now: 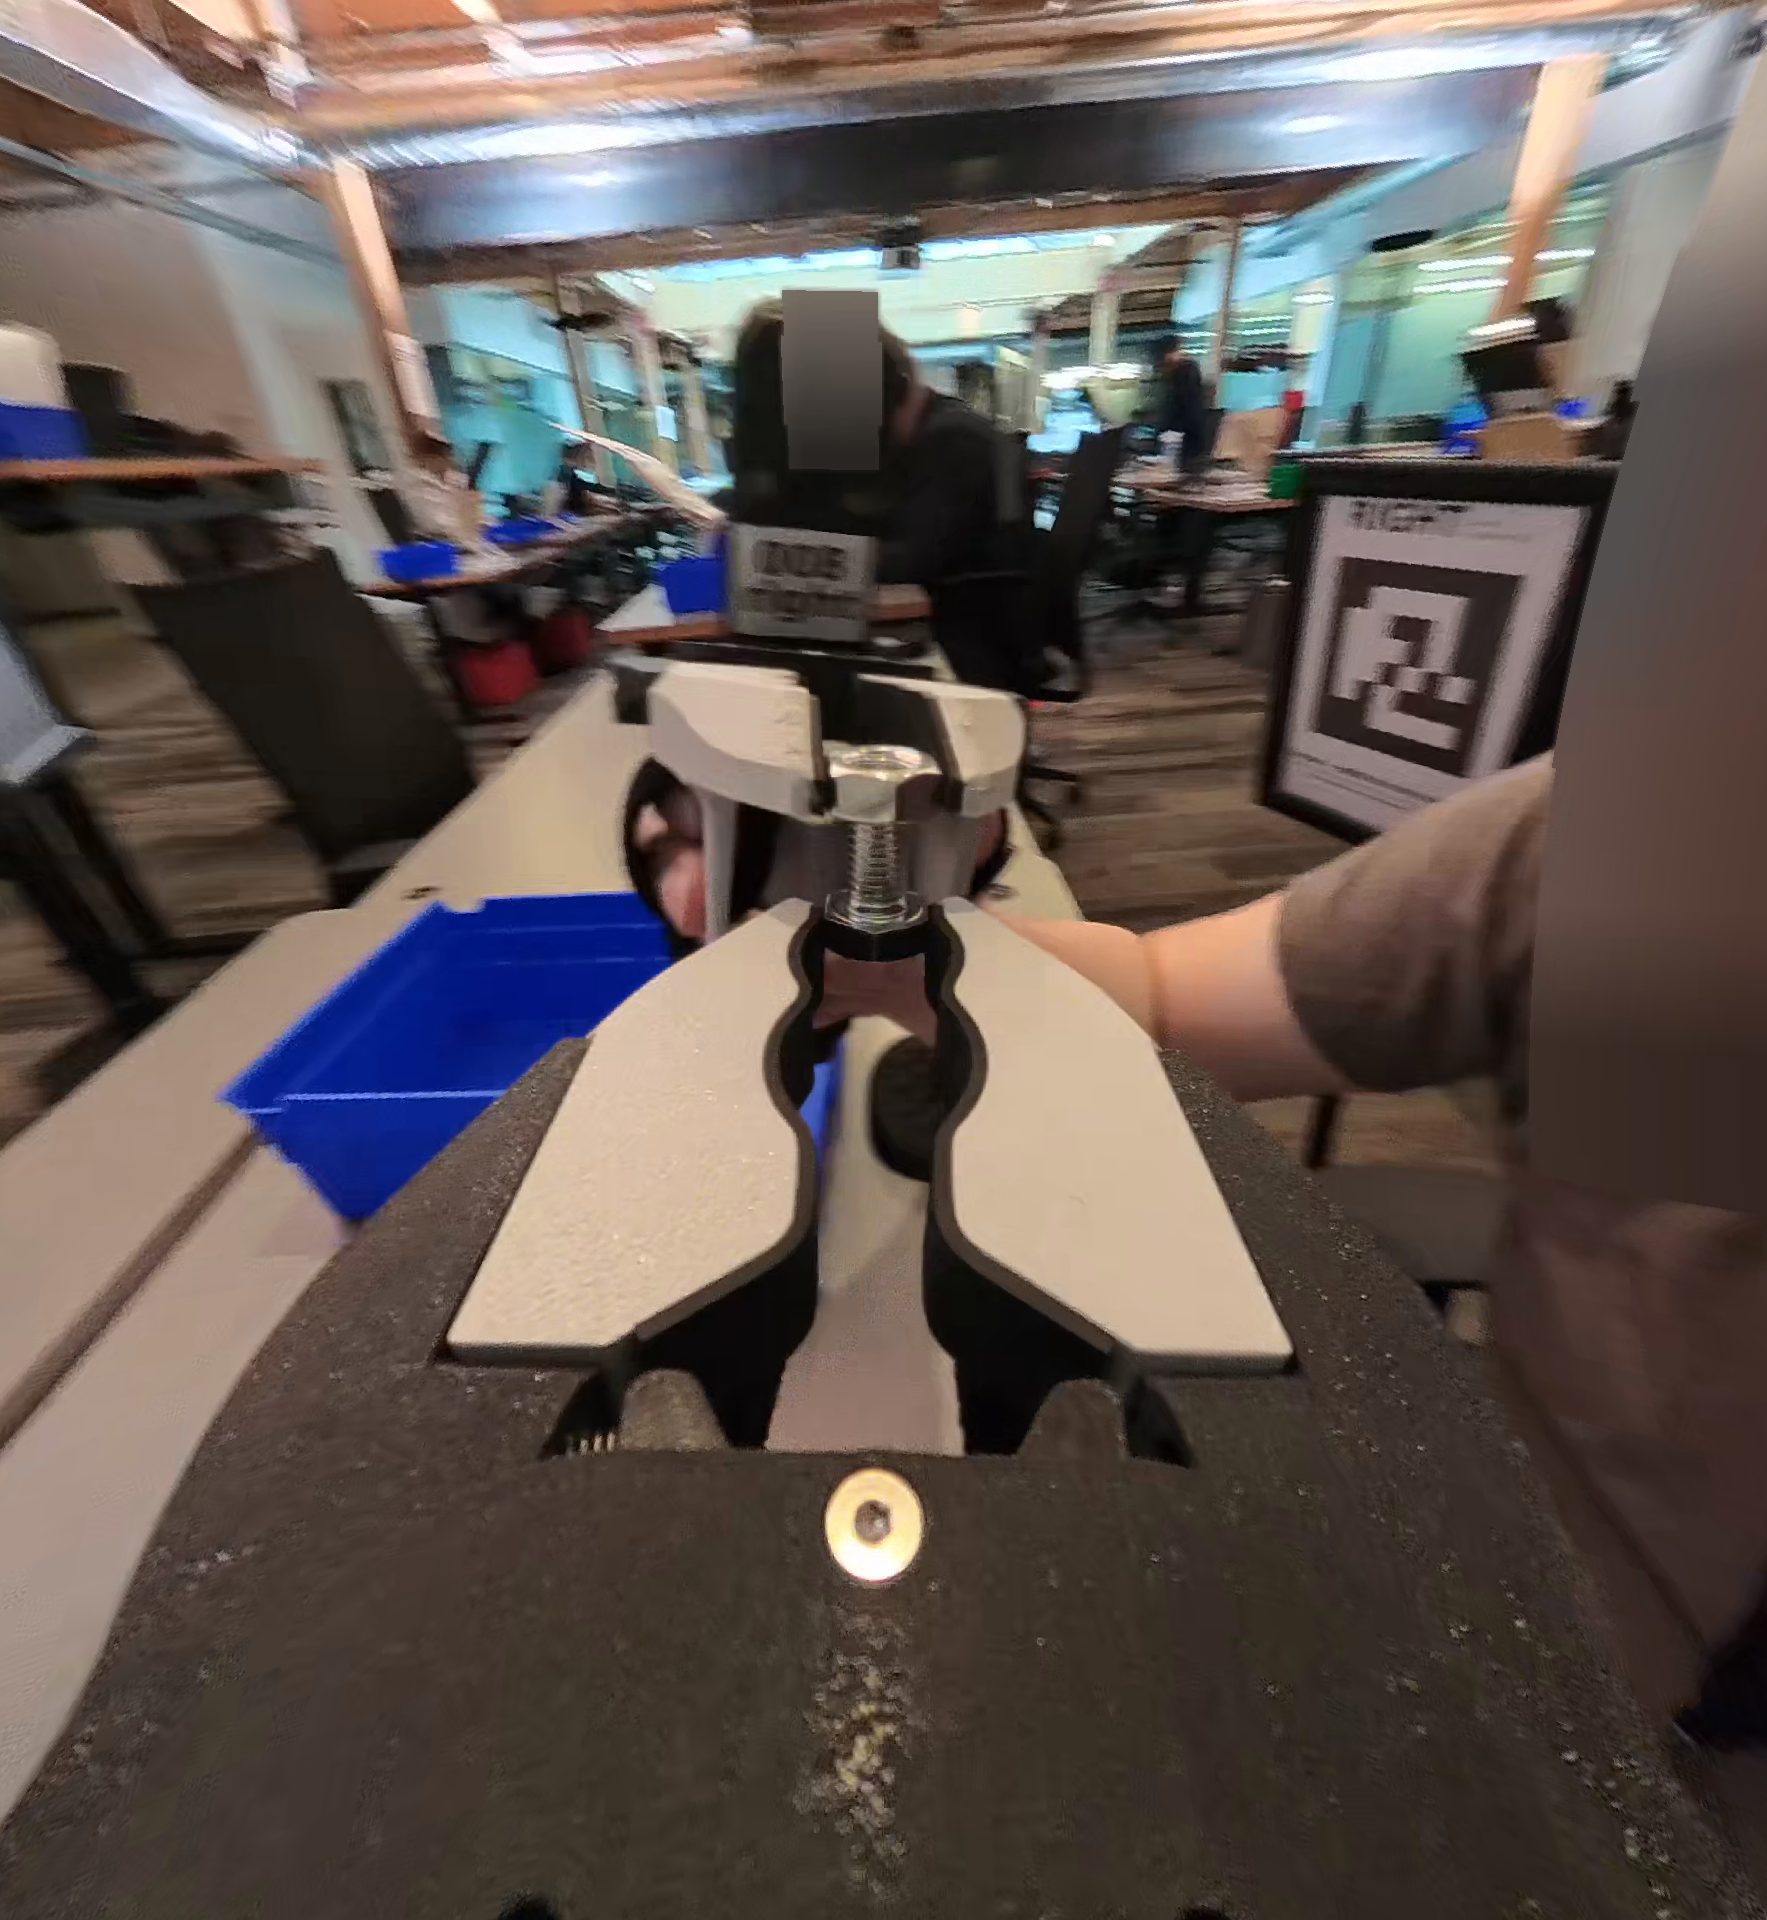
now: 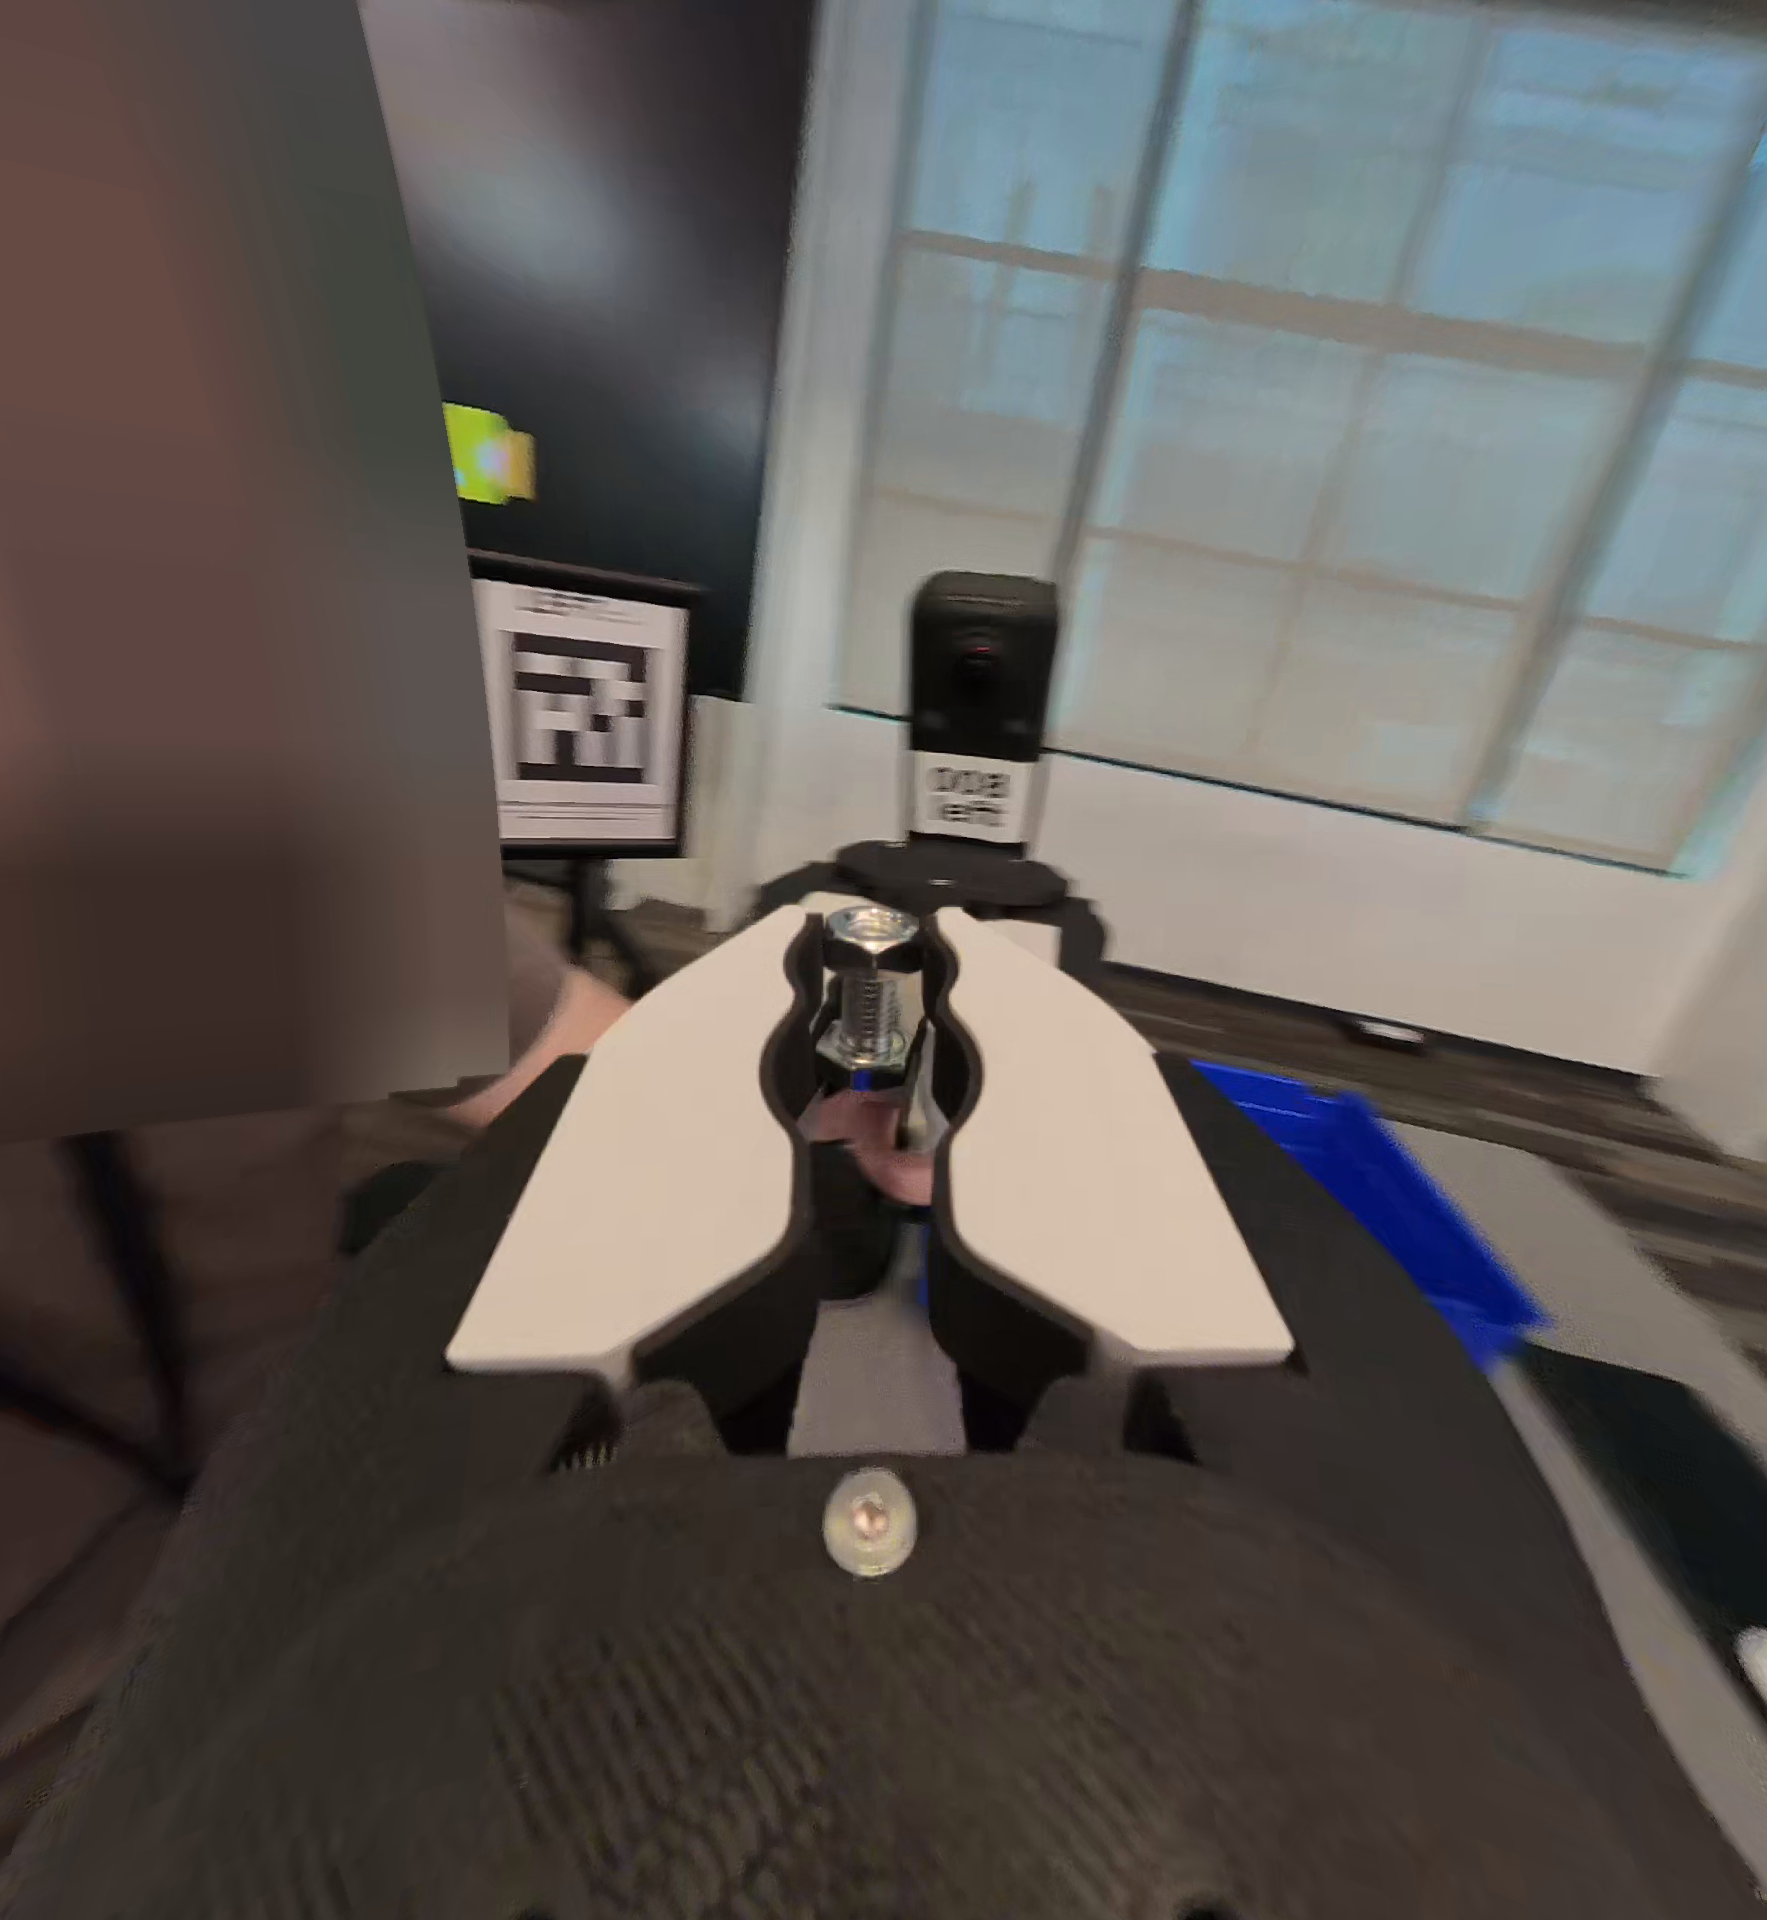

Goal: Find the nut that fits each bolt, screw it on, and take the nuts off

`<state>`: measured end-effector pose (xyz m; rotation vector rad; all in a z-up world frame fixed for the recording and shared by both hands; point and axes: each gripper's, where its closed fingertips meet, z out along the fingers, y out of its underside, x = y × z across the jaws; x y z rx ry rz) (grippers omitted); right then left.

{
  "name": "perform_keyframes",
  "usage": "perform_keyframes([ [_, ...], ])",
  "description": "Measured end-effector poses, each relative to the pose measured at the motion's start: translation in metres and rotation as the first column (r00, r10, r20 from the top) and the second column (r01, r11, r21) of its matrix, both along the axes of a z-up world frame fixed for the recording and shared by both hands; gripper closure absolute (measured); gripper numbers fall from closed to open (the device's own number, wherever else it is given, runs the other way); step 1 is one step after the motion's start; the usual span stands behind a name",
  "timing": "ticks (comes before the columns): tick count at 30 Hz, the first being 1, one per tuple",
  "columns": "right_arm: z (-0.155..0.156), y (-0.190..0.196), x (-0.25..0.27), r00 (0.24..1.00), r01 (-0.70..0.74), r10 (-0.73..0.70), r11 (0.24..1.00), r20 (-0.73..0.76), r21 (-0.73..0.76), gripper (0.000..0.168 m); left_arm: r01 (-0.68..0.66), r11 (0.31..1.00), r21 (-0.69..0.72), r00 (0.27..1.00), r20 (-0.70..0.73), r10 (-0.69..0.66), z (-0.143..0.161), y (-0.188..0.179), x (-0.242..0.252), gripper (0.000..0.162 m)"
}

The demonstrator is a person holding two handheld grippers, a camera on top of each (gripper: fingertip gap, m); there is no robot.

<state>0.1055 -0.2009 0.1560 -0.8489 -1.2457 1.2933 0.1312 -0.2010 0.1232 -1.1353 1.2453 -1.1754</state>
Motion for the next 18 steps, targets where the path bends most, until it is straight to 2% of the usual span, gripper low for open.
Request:
perform_keyframes([
  [3,-0.009,-0.021,0.007,0.962,-0.270,0.271,0.962,0.025,-0.050,0.150,0.182,0.981,-0.066,0.982,-0.044,-0.185,-0.010,-0.024,0.005,0.144],
  [7,-0.014,-0.034,0.012,0.883,-0.466,0.469,0.876,-0.005,-0.128,0.150,0.301,0.946,-0.121,0.951,-0.037,-0.307,-0.015,-0.038,0.008,0.144],
  [10,-0.019,-0.041,0.013,0.848,-0.526,0.530,0.840,-0.004,-0.131,0.150,0.380,0.908,-0.174,0.919,-0.041,-0.392,-0.020,-0.047,0.008,0.144],
  [18,-0.025,-0.052,0.015,0.815,-0.574,0.579,0.812,0.028,-0.106,0.149,0.421,0.892,-0.166,0.896,-0.077,-0.437,-0.026,-0.057,0.008,0.144],
])
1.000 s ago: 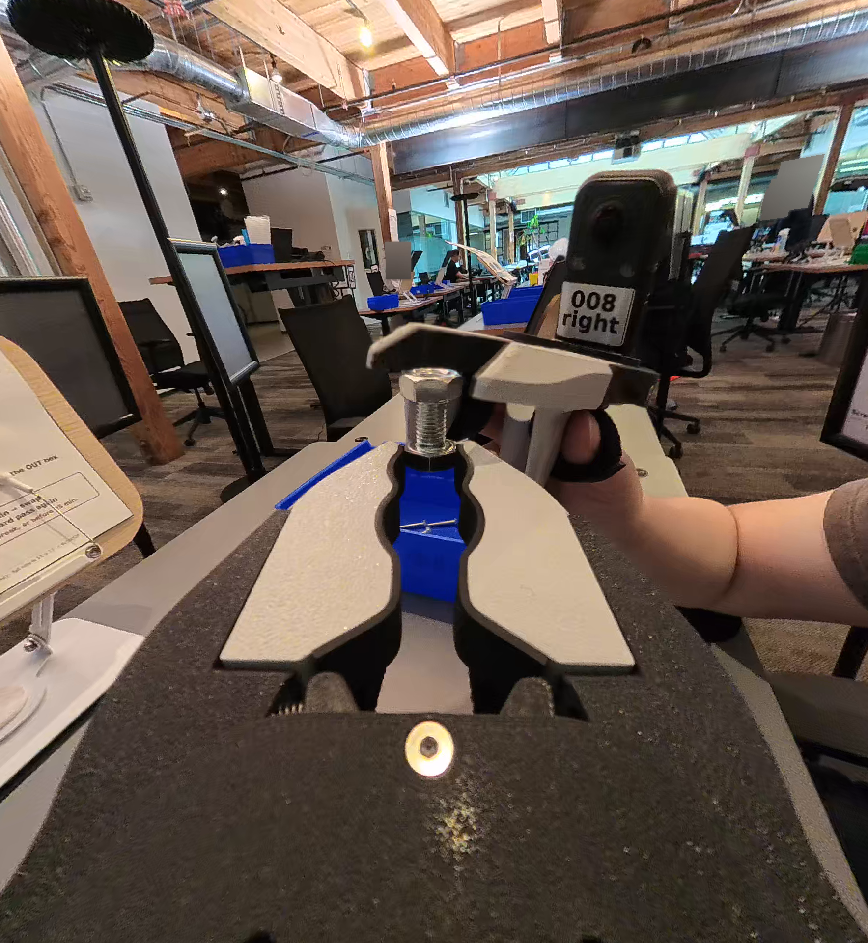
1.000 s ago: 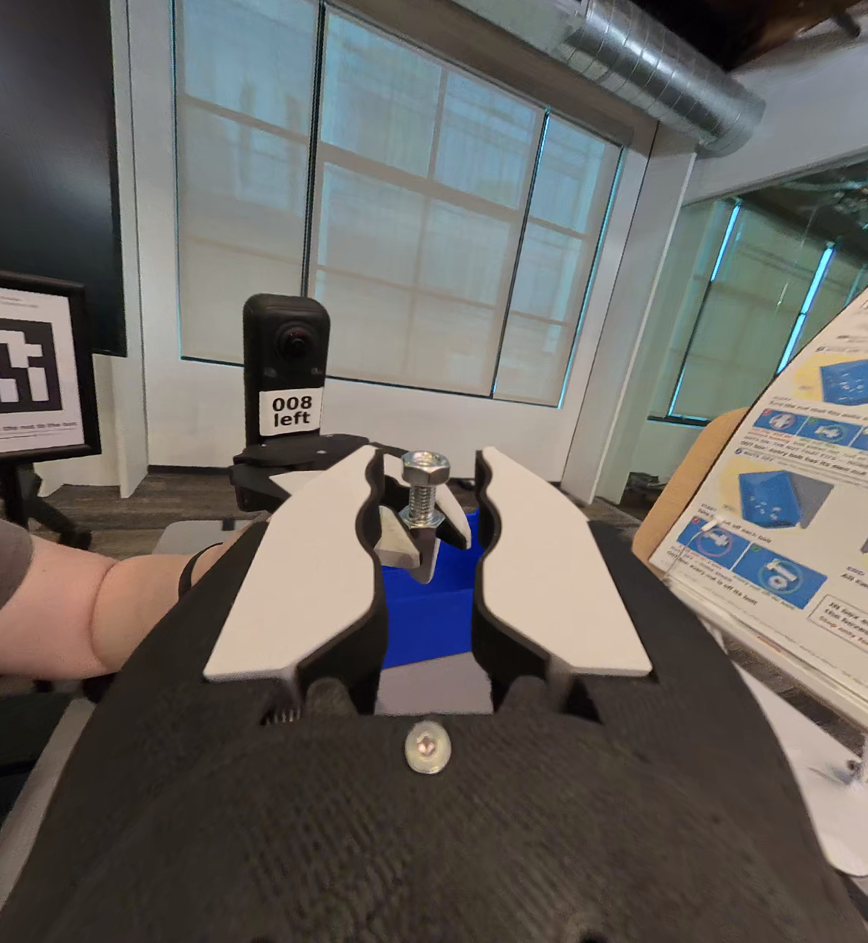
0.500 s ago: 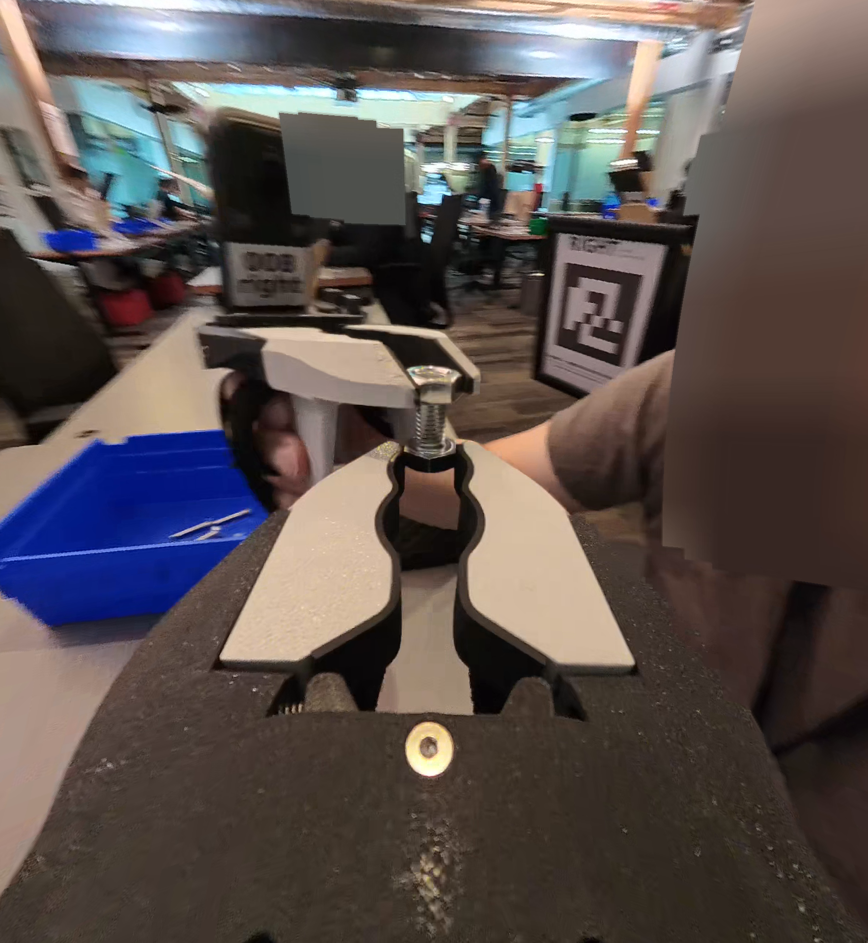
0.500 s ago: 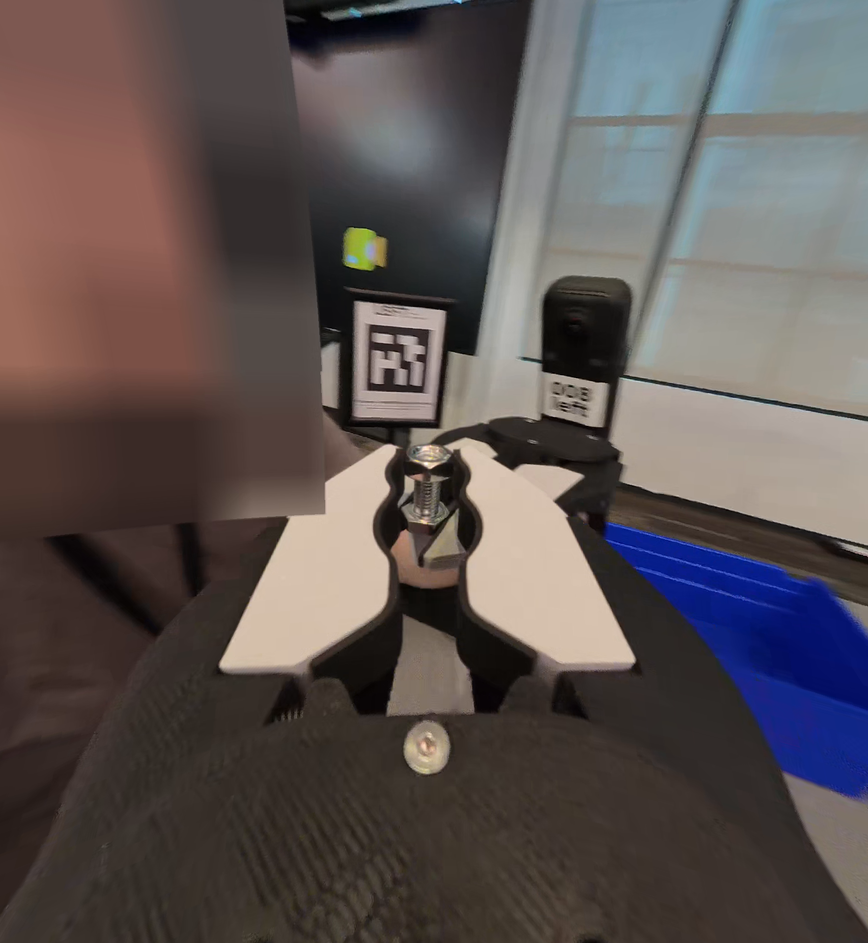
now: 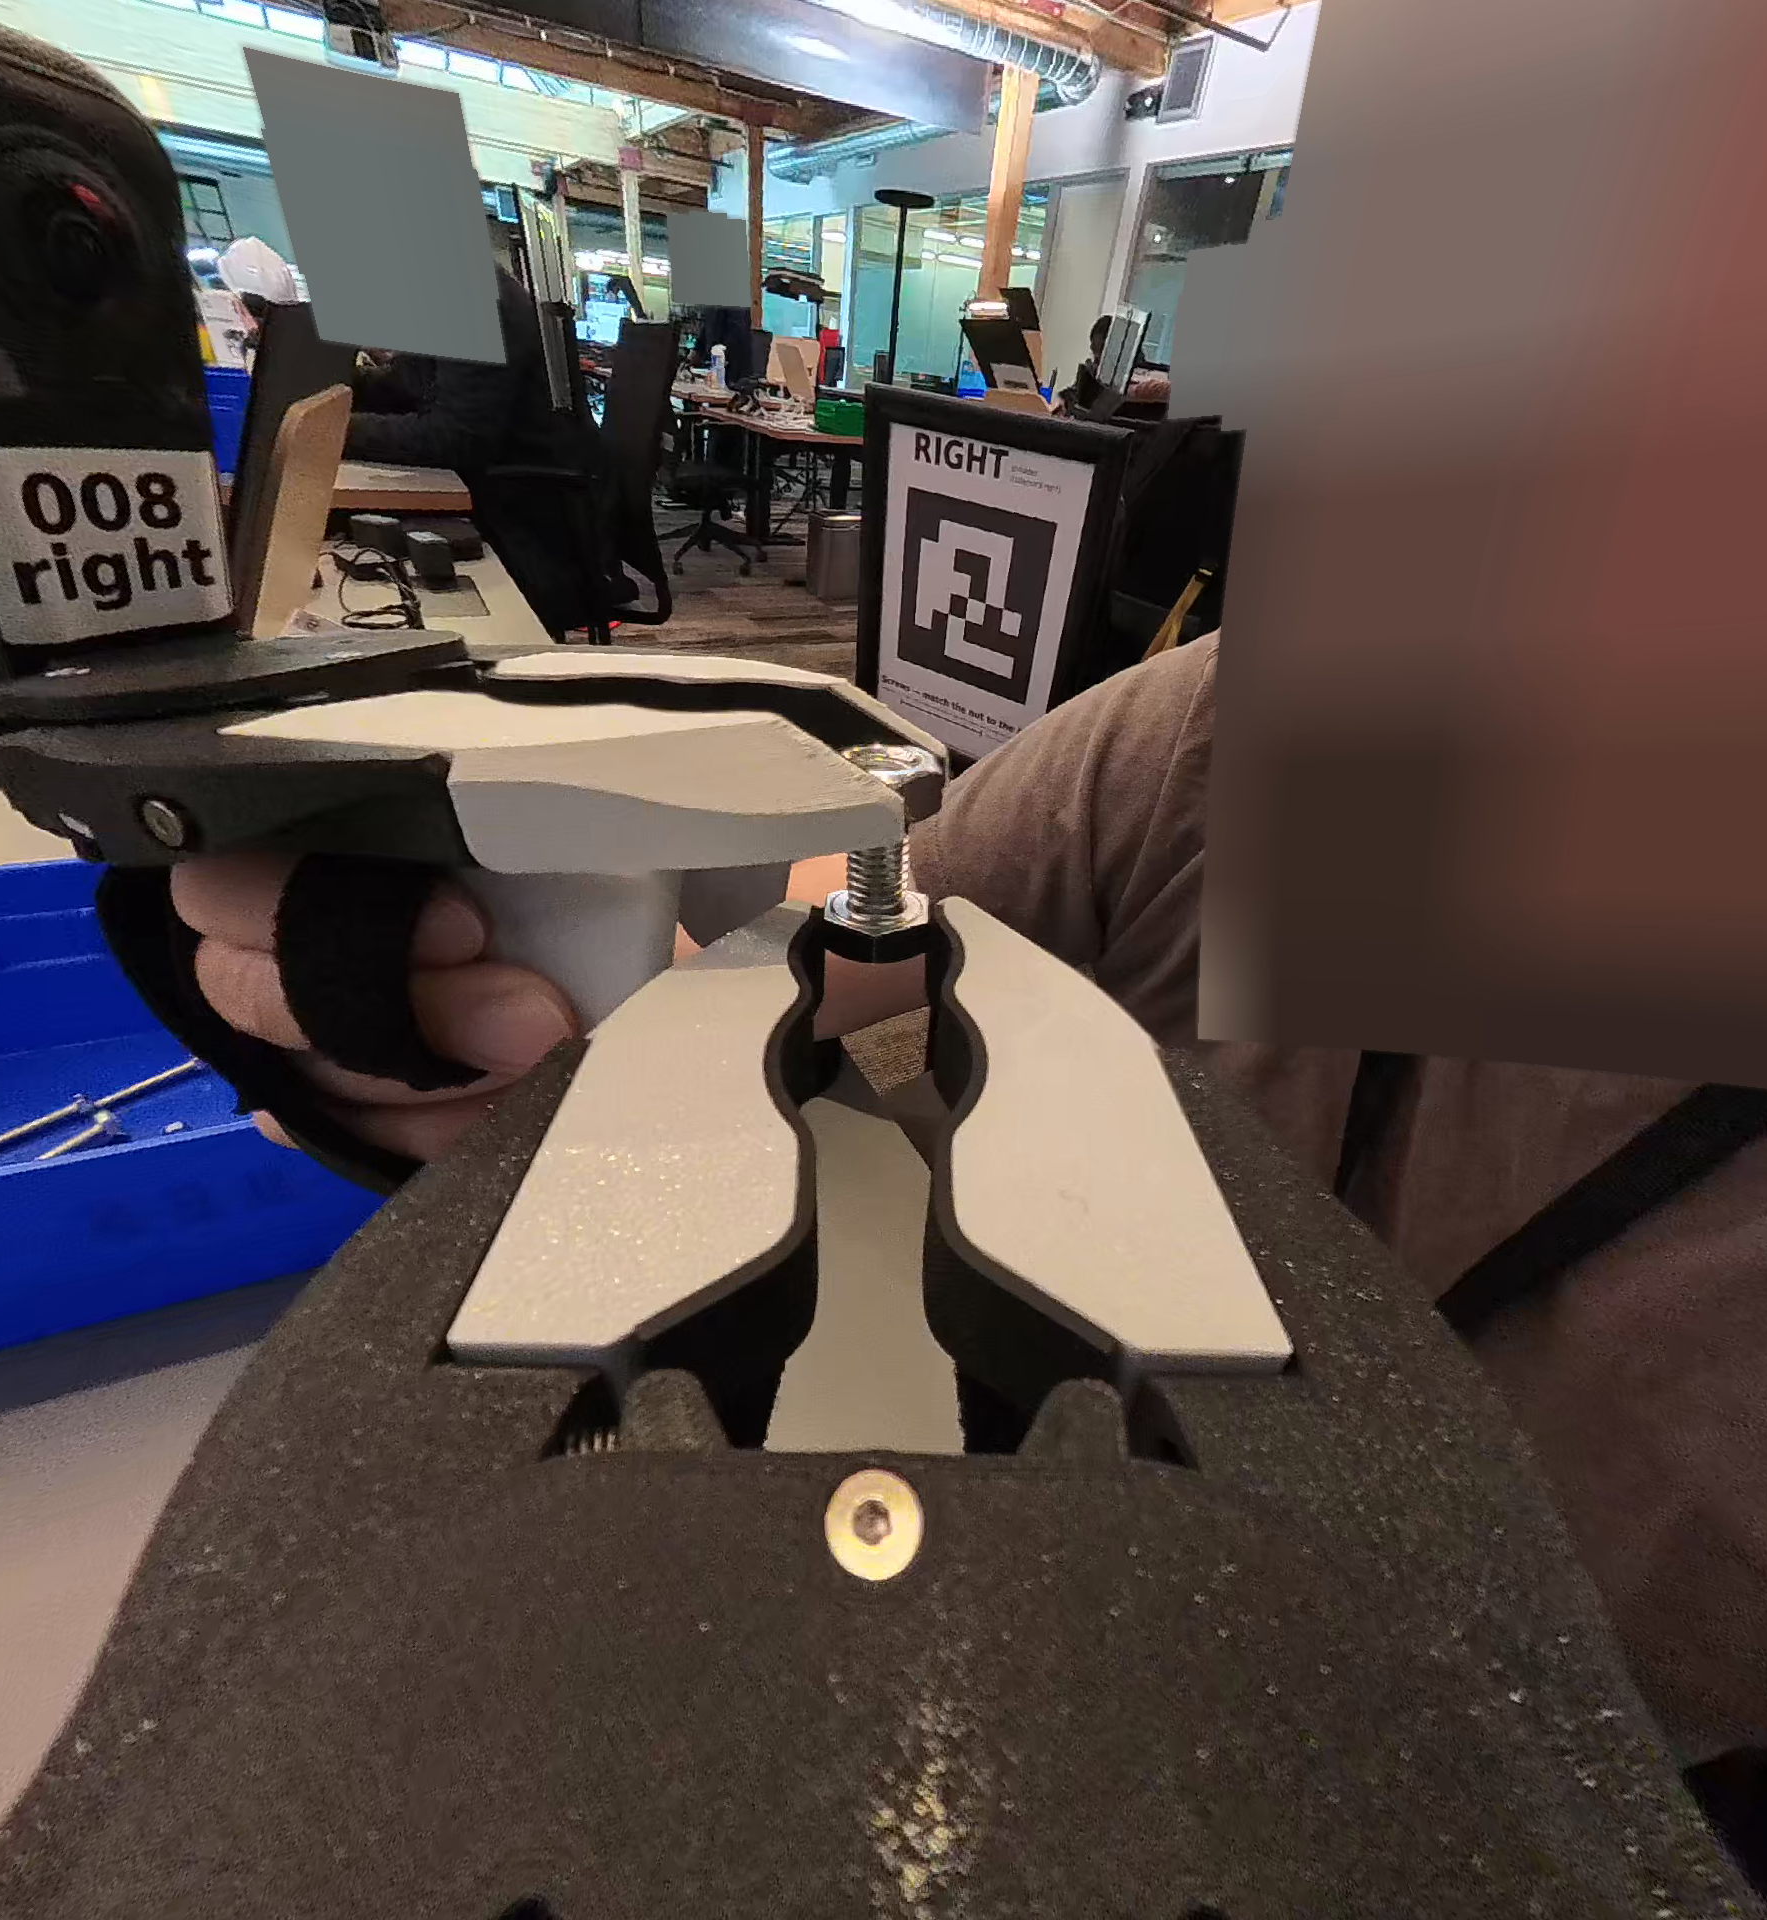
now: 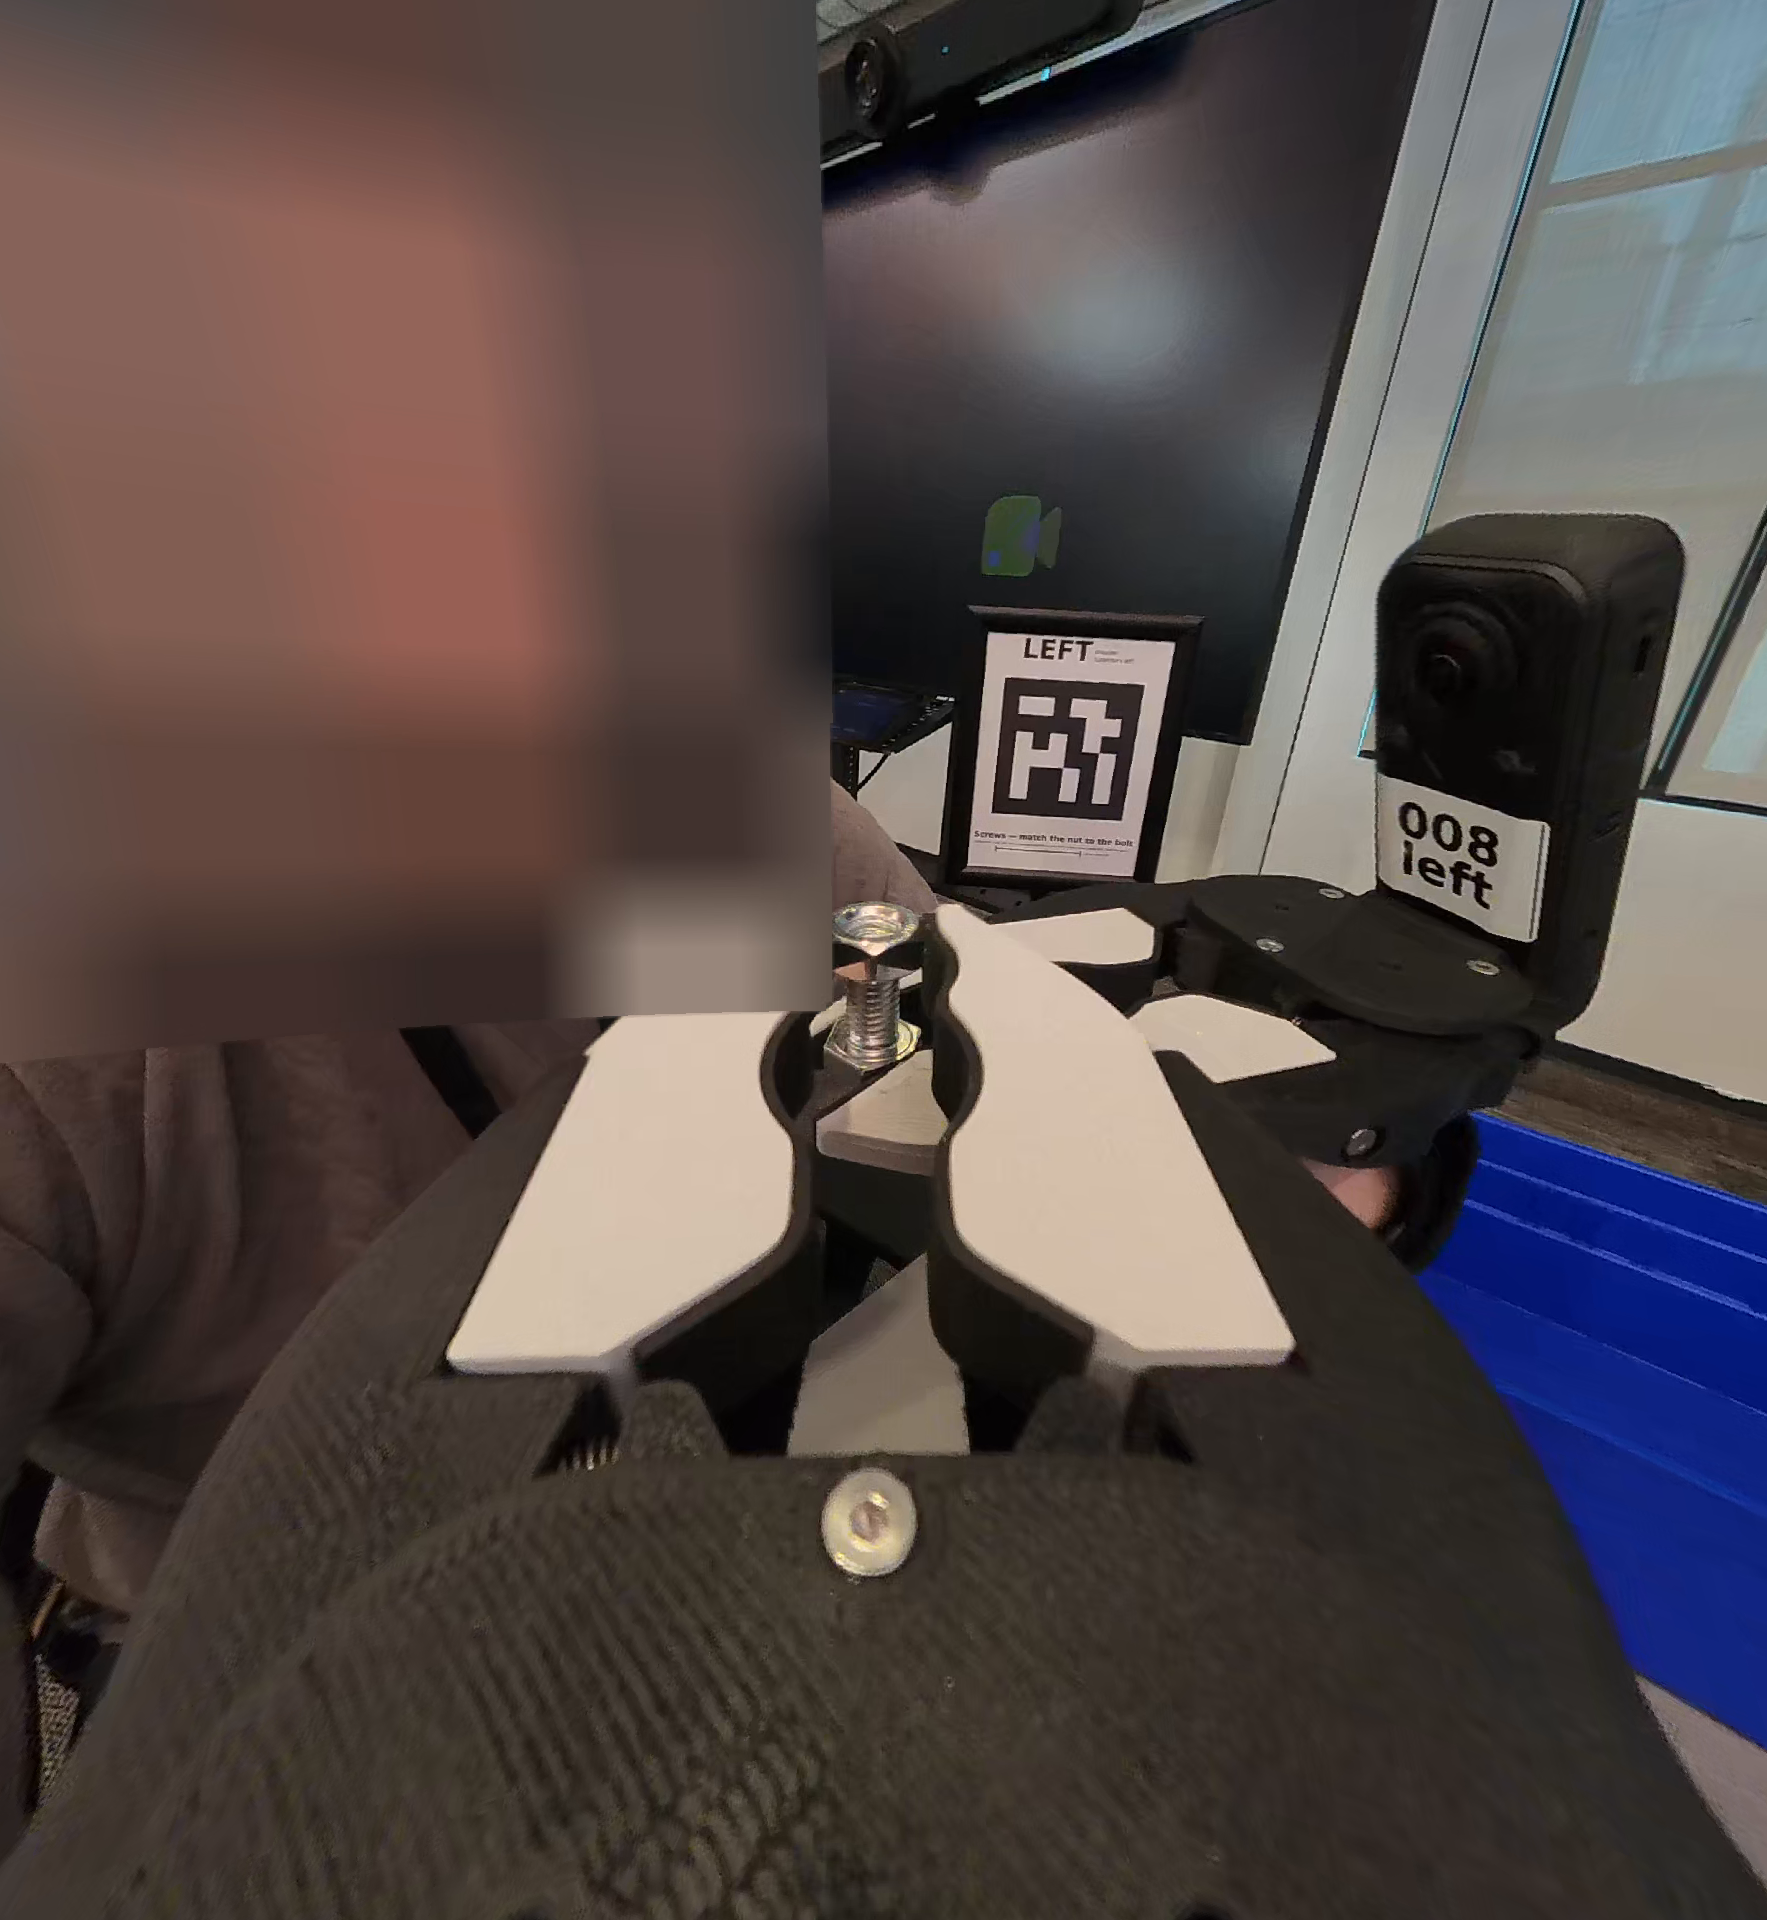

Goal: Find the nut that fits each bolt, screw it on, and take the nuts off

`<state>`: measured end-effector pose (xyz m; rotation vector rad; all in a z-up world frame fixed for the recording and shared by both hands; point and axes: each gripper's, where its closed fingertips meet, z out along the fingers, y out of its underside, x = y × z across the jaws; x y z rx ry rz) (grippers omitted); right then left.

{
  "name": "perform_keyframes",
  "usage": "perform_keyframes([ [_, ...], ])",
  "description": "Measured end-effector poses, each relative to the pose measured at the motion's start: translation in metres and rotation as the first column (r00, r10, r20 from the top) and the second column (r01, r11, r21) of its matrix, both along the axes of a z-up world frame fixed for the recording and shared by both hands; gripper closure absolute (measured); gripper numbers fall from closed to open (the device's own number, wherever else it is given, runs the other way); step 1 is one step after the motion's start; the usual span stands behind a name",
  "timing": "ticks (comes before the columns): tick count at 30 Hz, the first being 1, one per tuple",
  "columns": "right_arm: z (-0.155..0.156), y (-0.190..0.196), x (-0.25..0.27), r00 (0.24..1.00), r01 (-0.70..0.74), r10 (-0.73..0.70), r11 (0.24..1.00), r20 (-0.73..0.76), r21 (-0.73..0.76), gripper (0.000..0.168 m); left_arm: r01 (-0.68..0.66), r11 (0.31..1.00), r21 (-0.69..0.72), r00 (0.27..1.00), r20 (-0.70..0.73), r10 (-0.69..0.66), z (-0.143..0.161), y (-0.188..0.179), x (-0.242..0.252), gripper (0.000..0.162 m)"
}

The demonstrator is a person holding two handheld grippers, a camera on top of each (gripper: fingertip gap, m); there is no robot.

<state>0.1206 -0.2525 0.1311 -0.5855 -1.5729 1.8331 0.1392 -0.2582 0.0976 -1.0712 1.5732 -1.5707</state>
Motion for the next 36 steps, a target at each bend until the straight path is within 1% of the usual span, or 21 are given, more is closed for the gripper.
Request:
perform_keyframes([
  [2,0.000,0.000,0.000,1.000,0.003,-0.003,1.000,0.004,-0.001,0.149,-0.010,1.000,0.011,1.000,-0.004,0.010,0.000,0.001,0.000,0.144],
  [5,0.002,0.006,-0.001,0.999,0.045,-0.045,0.999,-0.009,0.002,0.149,-0.037,0.999,0.006,0.999,0.006,0.037,0.002,0.006,0.000,0.144],
  [6,0.003,0.008,-0.002,0.998,0.068,-0.068,0.998,-0.013,0.003,0.143,-0.046,0.999,0.000,0.999,0.013,0.046,0.003,0.008,0.000,0.144],
  [8,0.007,0.017,-0.004,0.990,0.138,-0.138,0.990,-0.020,-0.006,0.125,-0.101,0.995,-0.006,0.994,0.029,0.101,0.006,0.018,0.000,0.144],
  [11,0.018,0.038,-0.005,0.947,0.311,-0.311,0.950,-0.078,-0.018,0.114,-0.247,0.969,0.001,0.968,0.054,0.246,0.011,0.041,-0.001,0.144],
  [13,0.029,0.056,-0.001,0.878,0.457,-0.456,0.889,-0.144,-0.032,0.112,-0.373,0.928,-0.001,0.924,0.086,0.372,0.017,0.061,-0.004,0.144],
  [14,0.036,0.065,0.002,0.830,0.530,-0.530,0.847,-0.176,-0.050,0.113,-0.444,0.896,0.014,0.892,0.098,0.441,0.018,0.071,-0.006,0.144],
  [16,0.042,0.083,0.004,0.705,0.682,-0.680,0.728,-0.200,-0.069,0.114,-0.610,0.790,0.060,0.789,0.137,0.599,0.020,0.096,-0.012,0.144],
  [17,0.041,0.090,0.003,0.644,0.745,-0.739,0.665,-0.199,-0.060,0.117,-0.671,0.737,0.079,0.739,0.155,0.656,0.021,0.105,-0.016,0.144],
  [18,0.039,0.100,0.001,0.565,0.812,-0.804,0.582,-0.185,-0.050,0.116,-0.715,0.695,0.083,0.697,0.166,0.697,0.022,0.112,-0.020,0.144],
  [19,0.036,0.104,-0.002,0.505,0.854,-0.844,0.519,-0.183,-0.034,0.119,-0.756,0.651,0.076,0.652,0.178,0.737,0.023,0.119,-0.024,0.144],
  [20,0.034,0.105,-0.006,0.461,0.882,-0.870,0.472,-0.174,-0.022,0.124,-0.787,0.613,0.071,0.613,0.192,0.766,0.024,0.125,-0.028,0.144],
  [21,0.030,0.107,-0.010,0.418,0.905,-0.895,0.425,-0.156,-0.015,0.124,-0.803,0.591,0.077,0.594,0.192,0.781,0.023,0.128,-0.029,0.144],
  [22,0.028,0.108,-0.013,0.390,0.918,-0.909,0.396,-0.145,-0.014,0.126,-0.815,0.572,0.088,0.578,0.188,0.794,0.022,0.130,-0.030,0.144],
  [23,0.026,0.108,-0.015,0.373,0.925,-0.918,0.379,-0.138,-0.019,0.129,-0.829,0.550,0.102,0.559,0.189,0.807,0.020,0.133,-0.031,0.144],
  [24,0.024,0.109,-0.016,0.356,0.932,-0.926,0.362,-0.128,-0.030,0.129,-0.835,0.538,0.119,0.551,0.191,0.813,0.019,0.133,-0.030,0.144],
  [26,0.021,0.115,-0.016,0.341,0.937,-0.935,0.346,-0.095,-0.048,0.129,-0.835,0.528,0.152,0.550,0.195,0.812,0.017,0.131,-0.026,0.144],
  [28,0.016,0.119,-0.017,0.355,0.932,-0.933,0.358,-0.056,-0.052,0.129,-0.834,0.523,0.175,0.551,0.201,0.810,0.016,0.129,-0.024,0.144],
  [31,0.014,0.121,-0.018,0.393,0.917,-0.919,0.394,-0.027,-0.061,0.138,-0.834,0.518,0.190,0.550,0.206,0.809,0.016,0.127,-0.022,0.144],
  [33,0.013,0.117,-0.019,0.428,0.902,-0.903,0.429,-0.026,-0.047,0.150,-0.829,0.525,0.192,0.557,0.198,0.807,0.015,0.127,-0.022,0.144],
  [36,0.013,0.113,-0.020,0.465,0.885,-0.884,0.466,-0.045,-0.014,0.150,-0.810,0.556,0.183,0.584,0.189,0.789,0.014,0.124,-0.020,0.144],
])
